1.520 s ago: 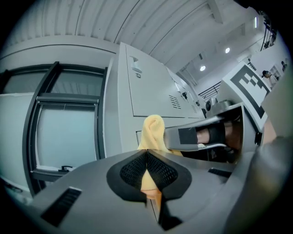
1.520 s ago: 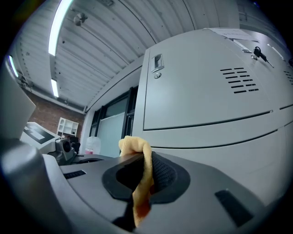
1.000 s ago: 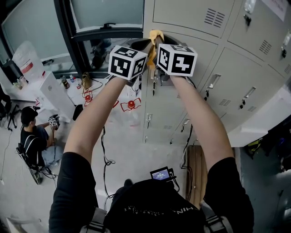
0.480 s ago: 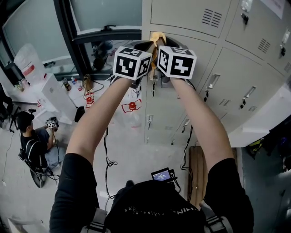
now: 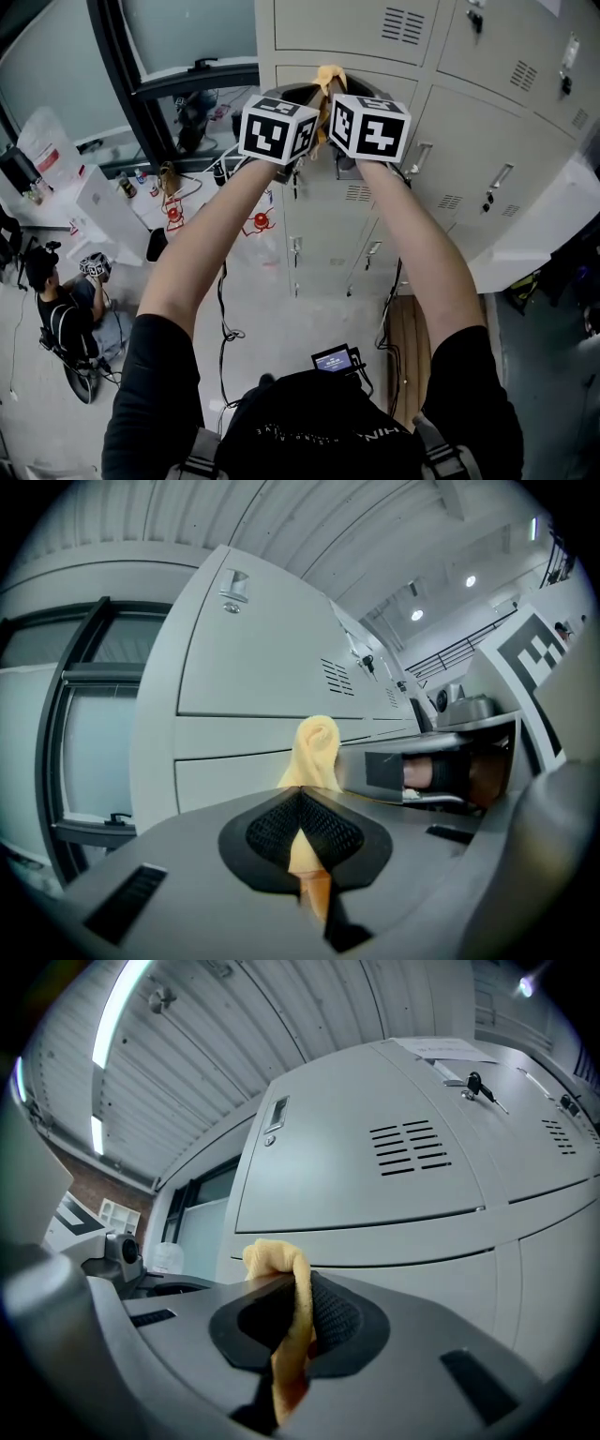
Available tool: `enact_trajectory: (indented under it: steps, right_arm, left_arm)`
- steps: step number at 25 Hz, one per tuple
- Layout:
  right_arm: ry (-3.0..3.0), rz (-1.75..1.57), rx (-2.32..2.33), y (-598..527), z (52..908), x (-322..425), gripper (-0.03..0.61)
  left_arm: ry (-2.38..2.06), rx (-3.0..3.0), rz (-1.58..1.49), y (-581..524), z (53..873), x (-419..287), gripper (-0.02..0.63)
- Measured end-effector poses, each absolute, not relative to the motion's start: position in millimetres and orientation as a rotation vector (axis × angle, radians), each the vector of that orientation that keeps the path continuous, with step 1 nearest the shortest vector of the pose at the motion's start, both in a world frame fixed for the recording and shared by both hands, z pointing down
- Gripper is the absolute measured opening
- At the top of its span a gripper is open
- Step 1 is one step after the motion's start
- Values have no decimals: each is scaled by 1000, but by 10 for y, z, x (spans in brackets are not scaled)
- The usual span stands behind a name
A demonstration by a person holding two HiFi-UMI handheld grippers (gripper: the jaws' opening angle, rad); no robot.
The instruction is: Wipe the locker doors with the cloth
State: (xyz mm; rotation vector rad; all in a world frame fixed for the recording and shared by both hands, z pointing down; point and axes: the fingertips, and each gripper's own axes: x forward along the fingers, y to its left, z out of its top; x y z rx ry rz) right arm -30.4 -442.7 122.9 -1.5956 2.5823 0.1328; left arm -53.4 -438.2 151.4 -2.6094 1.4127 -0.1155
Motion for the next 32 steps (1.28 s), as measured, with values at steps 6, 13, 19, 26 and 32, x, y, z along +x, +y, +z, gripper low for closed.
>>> enact_trajectory:
  steps: [6, 13, 19, 26, 32]
  right_arm:
    - [2550, 126, -1650, -4452, 1242, 101, 51]
    - [2514, 117, -1686, -4475, 1254, 526, 51]
    - [2462, 89, -1761, -4474, 1282, 971, 51]
    - [2447, 73, -1799, -4514, 1335, 1299, 51]
    - [2440, 66, -1799, -4525, 1350, 1318, 51]
  left_arm:
    - [1374, -2632, -120, -4411, 1524, -140, 20]
    - [1328, -2659, -131, -4433, 1539, 298, 20]
    - [1275, -2687, -151, -4448, 1565, 705, 20]
    - [1242, -2715, -147, -4480, 1624, 1033, 20]
    - [1236, -2717, -156, -4485, 1641, 1052, 20]
